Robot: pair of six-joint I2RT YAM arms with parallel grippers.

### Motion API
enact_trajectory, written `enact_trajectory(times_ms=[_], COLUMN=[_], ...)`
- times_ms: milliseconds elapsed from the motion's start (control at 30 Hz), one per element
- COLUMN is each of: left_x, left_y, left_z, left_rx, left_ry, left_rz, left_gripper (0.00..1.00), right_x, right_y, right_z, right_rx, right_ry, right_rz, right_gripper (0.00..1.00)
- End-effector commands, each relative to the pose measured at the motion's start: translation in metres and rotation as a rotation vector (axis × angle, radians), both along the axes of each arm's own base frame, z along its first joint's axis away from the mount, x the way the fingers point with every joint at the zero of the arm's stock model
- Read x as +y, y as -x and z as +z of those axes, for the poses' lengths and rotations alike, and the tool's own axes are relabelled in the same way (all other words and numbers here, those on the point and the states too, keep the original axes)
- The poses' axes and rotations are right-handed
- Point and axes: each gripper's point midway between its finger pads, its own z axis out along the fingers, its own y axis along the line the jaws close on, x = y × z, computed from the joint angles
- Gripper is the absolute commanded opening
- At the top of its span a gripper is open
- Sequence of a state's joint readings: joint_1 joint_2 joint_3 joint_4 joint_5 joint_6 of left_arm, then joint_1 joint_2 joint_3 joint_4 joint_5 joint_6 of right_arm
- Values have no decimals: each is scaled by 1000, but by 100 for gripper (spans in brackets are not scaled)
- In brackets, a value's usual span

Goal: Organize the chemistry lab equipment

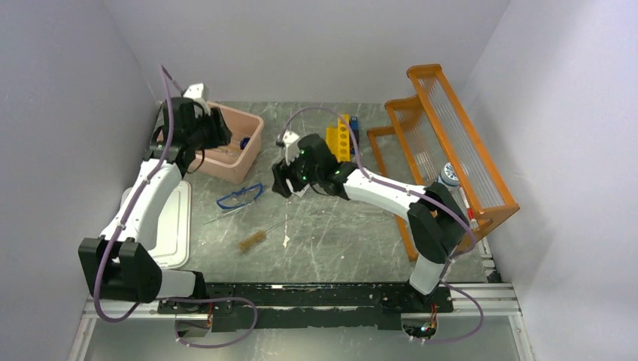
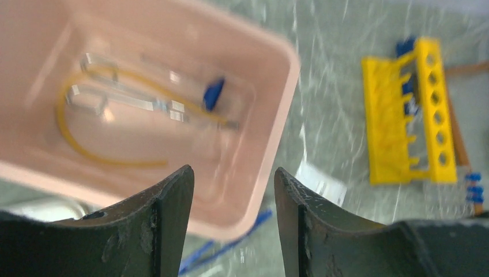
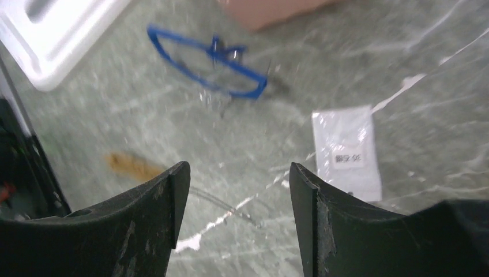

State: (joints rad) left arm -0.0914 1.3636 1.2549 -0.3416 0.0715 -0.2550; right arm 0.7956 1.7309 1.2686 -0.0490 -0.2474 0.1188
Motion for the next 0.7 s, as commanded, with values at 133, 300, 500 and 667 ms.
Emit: enact_trajectory(times_ms=[133,300,500,667], left_x=[5,20,18,13], left_y=[63,71,72,73], left_z=[-47,-28,-16,-14], left_rx=[174,134,105,102], left_ry=[56,20,48,74], left_rz=[75,138,144,130], left_gripper=[57,57,57,56], right_x=[-4,0,4,7], right_y=[49,64,80,91], right_z=[-94,-124,-137,-149], right_rx=[-21,-66,-128,-123], right_ry=[249,329,323,337], right_rz=[342,459,571,626], right_gripper=[66,65,65,57])
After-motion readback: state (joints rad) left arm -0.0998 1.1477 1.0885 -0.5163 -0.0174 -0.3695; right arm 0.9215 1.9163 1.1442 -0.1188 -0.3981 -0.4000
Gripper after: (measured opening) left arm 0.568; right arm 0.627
